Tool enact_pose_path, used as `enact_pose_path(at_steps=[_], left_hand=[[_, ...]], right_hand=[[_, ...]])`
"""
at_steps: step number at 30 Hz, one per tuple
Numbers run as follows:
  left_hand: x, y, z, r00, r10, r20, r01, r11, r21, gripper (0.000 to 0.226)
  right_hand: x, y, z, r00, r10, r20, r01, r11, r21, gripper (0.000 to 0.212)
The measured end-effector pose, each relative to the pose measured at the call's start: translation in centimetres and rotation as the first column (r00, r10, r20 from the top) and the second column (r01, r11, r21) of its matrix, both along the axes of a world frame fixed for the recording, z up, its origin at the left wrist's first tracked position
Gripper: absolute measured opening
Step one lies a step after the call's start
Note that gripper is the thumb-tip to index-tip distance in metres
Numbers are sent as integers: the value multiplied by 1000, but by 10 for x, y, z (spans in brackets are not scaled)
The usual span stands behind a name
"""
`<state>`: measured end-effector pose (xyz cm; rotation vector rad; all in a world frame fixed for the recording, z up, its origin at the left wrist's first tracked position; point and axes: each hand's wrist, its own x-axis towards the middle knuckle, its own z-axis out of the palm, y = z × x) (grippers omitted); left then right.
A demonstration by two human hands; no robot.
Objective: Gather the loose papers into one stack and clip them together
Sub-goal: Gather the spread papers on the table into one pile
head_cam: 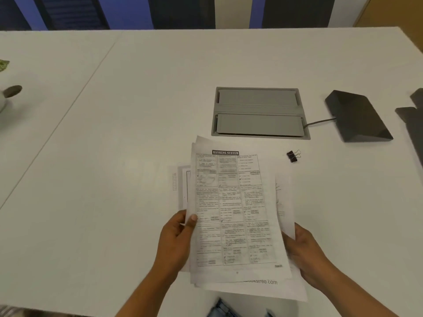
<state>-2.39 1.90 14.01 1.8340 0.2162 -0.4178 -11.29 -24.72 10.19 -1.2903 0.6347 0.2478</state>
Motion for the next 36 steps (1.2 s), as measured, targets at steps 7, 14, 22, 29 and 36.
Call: enact_pose_path(at_steps=[7, 14, 22, 29, 36], left_hand=[[7, -11, -5, 943, -145, -300, 71, 967, -245, 37], [10, -33, -3, 959, -101, -267, 24, 961, -277, 37], [23, -58, 6, 987, -57, 148, 92, 966, -243, 39], [28, -63, -17, 958, -238, 161, 256, 961, -105, 31], [33, -54, -14, 972, -219, 84, 231, 956, -182, 24]], right_hand=[[4, 2, 13, 999, 33, -40, -32, 999, 38, 36], [10, -11, 12, 997, 9, 83, 1, 993, -118, 81], [32, -19, 29, 971, -7, 237, 84, 945, -316, 31], [33, -19, 10, 984, 115, 133, -47, 900, -433, 39], [23, -28, 4, 984, 103, 145, -43, 927, -372, 26]])
